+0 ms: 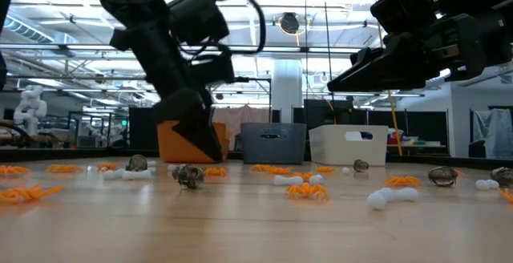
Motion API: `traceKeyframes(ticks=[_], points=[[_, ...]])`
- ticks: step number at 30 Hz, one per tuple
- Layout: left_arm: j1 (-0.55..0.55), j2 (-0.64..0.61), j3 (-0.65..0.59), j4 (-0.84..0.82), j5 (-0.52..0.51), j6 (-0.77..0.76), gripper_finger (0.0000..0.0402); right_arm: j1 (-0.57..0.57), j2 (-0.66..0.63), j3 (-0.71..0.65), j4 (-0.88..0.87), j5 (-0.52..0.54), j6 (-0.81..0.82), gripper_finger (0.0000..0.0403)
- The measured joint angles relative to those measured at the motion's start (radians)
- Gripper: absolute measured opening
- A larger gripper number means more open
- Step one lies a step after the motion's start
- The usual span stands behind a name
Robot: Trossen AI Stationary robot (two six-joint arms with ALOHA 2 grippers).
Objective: Sort Halloween decoration
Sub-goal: Put the black skull toy into the black bin
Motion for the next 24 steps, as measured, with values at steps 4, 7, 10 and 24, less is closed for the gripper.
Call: traceKeyframes(ticks=[4,7,10,24], points=[[-0.021,-0.001,0.049,-0.034,-0.006,0.024,0.0056,0.000,0.000,0.000,0.000,0.000,0.007,0.0139],[-0.041,-0.001,0.088,-0.058,-0.034,0.053,0.0055,0.000,0.000,0.000,0.000,0.000,0.007,0.0139],[-0.061,-0.001,0.139,-0.096,-0.067,0.108,0.0055,0.000,0.000,0.000,0.000,0.000,0.007,0.0139],[-0.173,-0.004,0.362,-0.194,-0.214,0.487,0.0055,0.000,0.000,0.000,0.000,0.005,0.008,0.0139]])
